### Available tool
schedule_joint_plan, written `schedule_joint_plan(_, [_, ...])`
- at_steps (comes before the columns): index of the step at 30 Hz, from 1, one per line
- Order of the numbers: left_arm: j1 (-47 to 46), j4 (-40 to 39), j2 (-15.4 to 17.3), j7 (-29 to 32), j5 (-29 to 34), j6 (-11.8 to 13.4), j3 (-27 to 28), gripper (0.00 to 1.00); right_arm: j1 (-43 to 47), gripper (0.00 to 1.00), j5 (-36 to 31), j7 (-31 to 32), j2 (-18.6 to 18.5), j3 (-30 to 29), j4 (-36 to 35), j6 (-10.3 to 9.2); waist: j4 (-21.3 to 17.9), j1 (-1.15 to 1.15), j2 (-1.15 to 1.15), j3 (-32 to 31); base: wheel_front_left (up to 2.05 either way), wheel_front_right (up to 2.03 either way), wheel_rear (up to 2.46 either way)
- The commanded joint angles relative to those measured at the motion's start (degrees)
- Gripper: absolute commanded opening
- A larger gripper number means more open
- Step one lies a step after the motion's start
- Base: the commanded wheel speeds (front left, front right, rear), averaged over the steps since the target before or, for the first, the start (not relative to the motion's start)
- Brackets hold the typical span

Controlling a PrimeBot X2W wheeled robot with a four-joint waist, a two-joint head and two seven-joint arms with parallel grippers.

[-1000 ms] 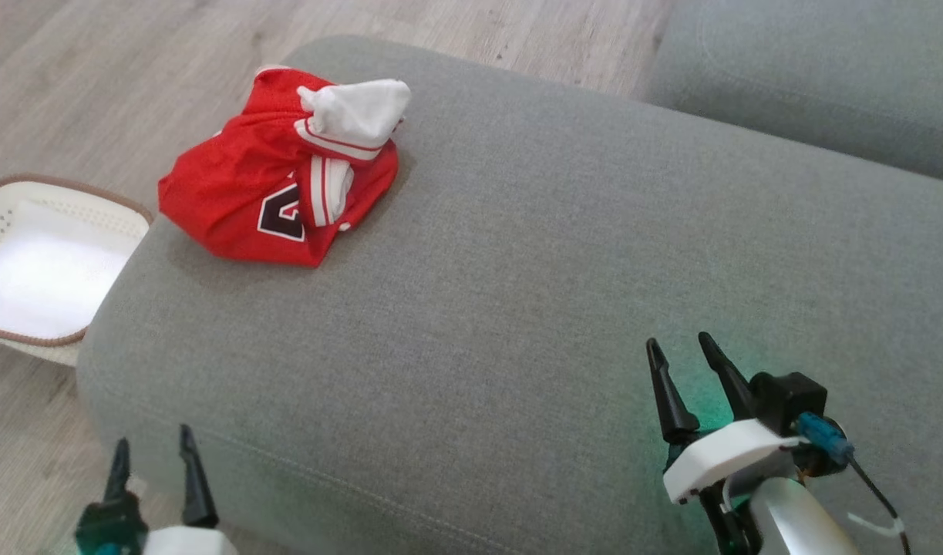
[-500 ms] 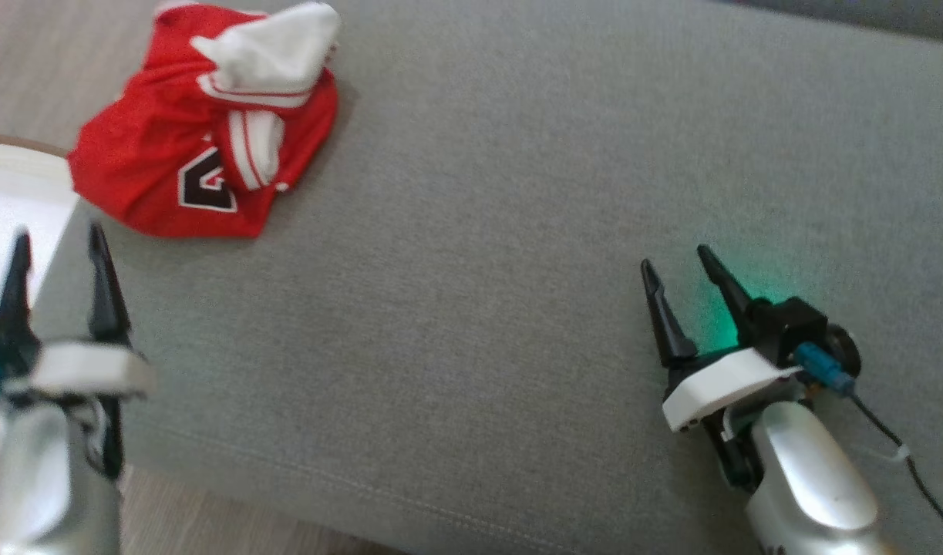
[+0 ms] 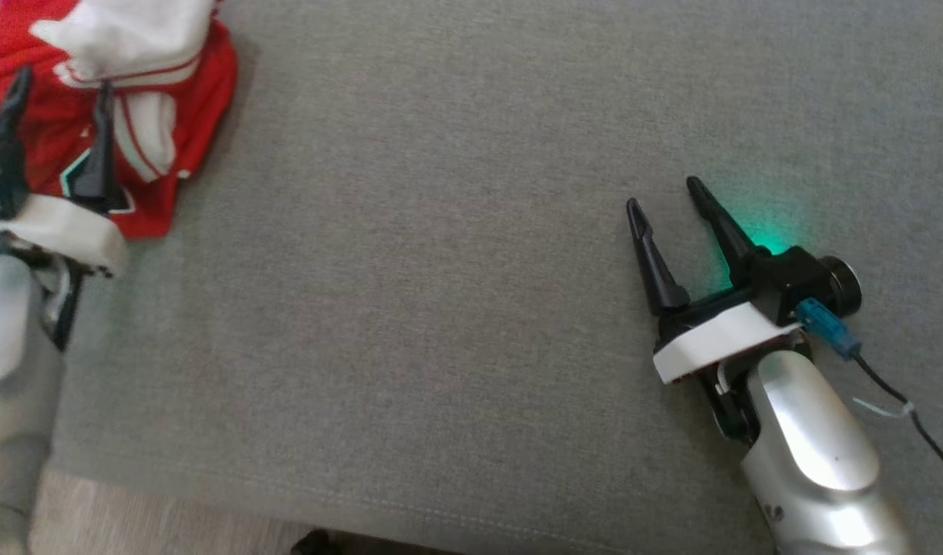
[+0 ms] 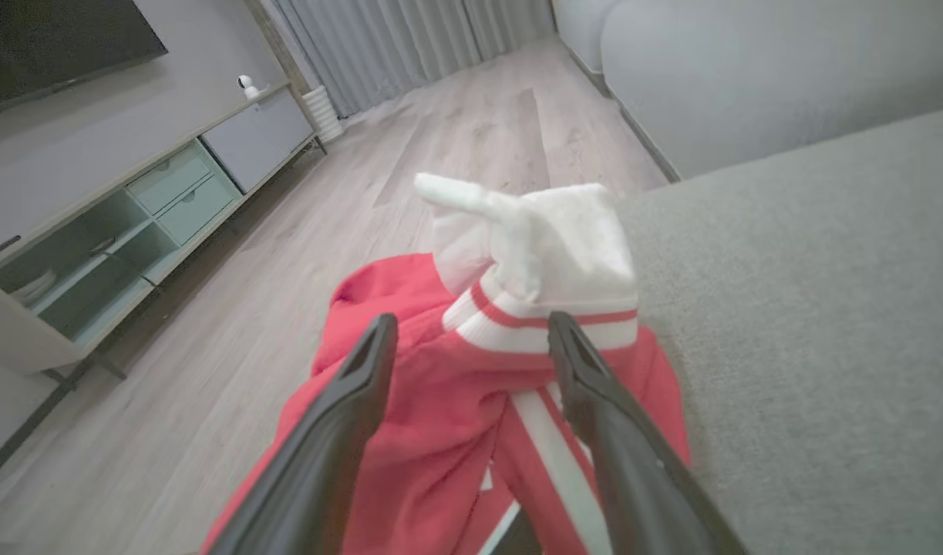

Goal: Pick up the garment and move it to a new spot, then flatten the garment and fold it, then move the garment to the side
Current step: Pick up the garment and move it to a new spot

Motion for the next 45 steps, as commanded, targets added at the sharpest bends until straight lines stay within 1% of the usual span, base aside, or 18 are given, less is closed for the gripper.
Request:
schedule_joint_plan(1, [-2.89, -0.23, 4.40, -0.25, -0.12, 0.11, 1.21, 1.00, 0.74, 1.00, 0.05, 0.10, -0.70, -0.14, 1.51, -0.04, -0.99, 0.00, 0.00, 1.06, 0.00, 0.00, 0.00])
schedule_joint_plan(5, [-7.03, 4.60, 5.67, 0.35, -0.63, 0.11, -0.92, 1.00, 0.47, 1.00, 0.16, 0.10, -0.88, -0.68, 1.49, -0.04, -2.24, 0.00, 0.00, 2.63, 0.00, 0.00, 0.00])
schedule_joint_plan(9, [-10.08, 9.11, 5.77, 1.03, -1.50, 0.11, -1.36, 1.00, -0.16, 1.00, 0.27, 0.10, -0.86, -1.18, 1.44, -0.04, -3.16, 0.00, 0.00, 4.37, 0.00, 0.00, 0.00])
schedule_joint_plan(12, [-11.59, 12.71, 5.25, 1.91, -2.46, 0.14, -0.97, 1.00, -0.90, 1.00, 0.44, 0.10, -0.79, -1.42, 1.34, -0.04, -3.73, 0.00, 0.00, 5.35, 0.00, 0.00, 0.00])
schedule_joint_plan(13, [-11.95, 13.87, 5.14, 2.28, -2.52, 0.14, -1.09, 0.48, -1.15, 1.00, 0.49, 0.10, -0.74, -1.43, 1.33, -0.04, -3.90, 0.00, 0.00, 5.54, 0.00, 0.00, 0.00])
schedule_joint_plan(14, [-12.28, 14.78, 4.95, 2.36, -2.66, 0.14, -1.18, 0.06, -1.35, 1.00, 0.58, 0.10, -0.65, -1.51, 1.30, -0.04, -4.02, 0.00, 0.00, 5.66, 0.00, 0.00, 0.00])
schedule_joint_plan(15, [-12.63, 15.59, 4.81, 2.25, -2.93, 0.14, -1.10, 0.00, -1.53, 1.00, 0.66, 0.10, -0.56, -1.56, 1.28, -0.04, -4.12, 0.00, 0.00, 5.73, 0.00, 0.00, 0.00])
schedule_joint_plan(18, [-13.62, 16.64, 4.88, 1.20, -2.79, 0.61, -1.30, 0.00, -1.85, 1.00, 0.96, 0.10, -0.19, -1.77, 1.26, -0.04, -4.41, 0.00, 0.00, 5.39, 0.00, 0.00, 0.00])
schedule_joint_plan(22, [-15.27, 13.51, 5.81, -0.19, -1.85, 2.82, -1.13, 0.00, -1.49, 1.00, 1.36, 0.10, 0.43, -2.13, 1.40, -0.04, -4.78, 0.00, 0.00, 3.31, 0.00, 0.00, 0.00])
schedule_joint_plan(25, [-15.85, 5.12, 6.80, -0.32, -0.96, 4.27, -0.18, 0.00, -0.83, 1.00, 1.97, 0.10, 0.91, -2.27, 1.54, -0.04, -5.34, 0.00, 0.00, 0.75, 0.00, 0.00, 0.00])
schedule_joint_plan(28, [-14.94, -3.11, 7.68, -0.34, 0.34, 4.90, 0.44, 0.00, 0.00, 1.00, 2.80, 0.10, 1.41, -2.01, 1.84, -0.04, -6.63, 0.00, 0.00, -2.62, 0.00, 0.00, 0.00])
schedule_joint_plan(29, [-14.63, -7.27, 7.88, -0.34, 0.97, 4.68, 0.51, 0.00, 0.62, 1.00, 3.50, 0.10, 1.68, -1.86, 2.03, -0.04, -7.79, 0.00, 0.00, -4.69, 0.00, 0.00, 0.00])
schedule_joint_plan(30, [-14.63, -7.27, 7.88, -0.34, 0.97, 4.68, 0.51, 0.00, 0.62, 1.00, 3.50, 0.10, 1.68, -1.86, 2.03, -0.04, -7.79, 0.00, 0.00, -4.69, 0.00, 0.00, 0.00])
schedule_joint_plan(31, [-14.52, -9.03, 7.76, -0.34, 1.16, 4.57, 0.50, 0.00, 0.94, 1.00, 3.89, 0.10, 1.78, -1.75, 2.12, -0.04, -8.49, 0.00, 0.00, -5.77, 0.00, 0.00, 0.00])
schedule_joint_plan(34, [-14.16, -13.33, 6.66, -0.35, 1.45, 3.82, -0.14, 0.00, 2.00, 1.00, 5.05, 0.10, 1.98, -1.38, 2.32, -0.04, -11.01, 0.00, 0.00, -8.77, 0.00, 0.00, 0.00])
schedule_joint_plan(37, [-13.92, -16.44, 4.51, -0.35, 1.11, 3.01, -1.16, 0.00, 3.06, 1.00, 7.40, 0.10, 2.03, -0.52, 2.10, -0.04, -14.14, 0.00, 0.00, -11.34, 0.00, 0.00, 0.00])
schedule_joint_plan(40, [-13.32, -18.72, 1.52, -0.35, -0.12, 2.38, -2.03, 0.00, 3.90, 1.00, 9.02, 0.10, 2.04, 0.16, 1.83, -0.04, -17.57, 0.00, 0.00, -13.06, 0.00, 0.00, 0.00])
schedule_joint_plan(45, [-11.13, -21.43, -4.34, -0.35, -1.39, 2.30, -3.85, 0.00, 4.69, 1.00, 10.37, 0.10, 2.05, 0.80, 1.72, -0.04, -23.47, 0.00, 0.00, -14.59, 0.00, 0.00, 0.00])
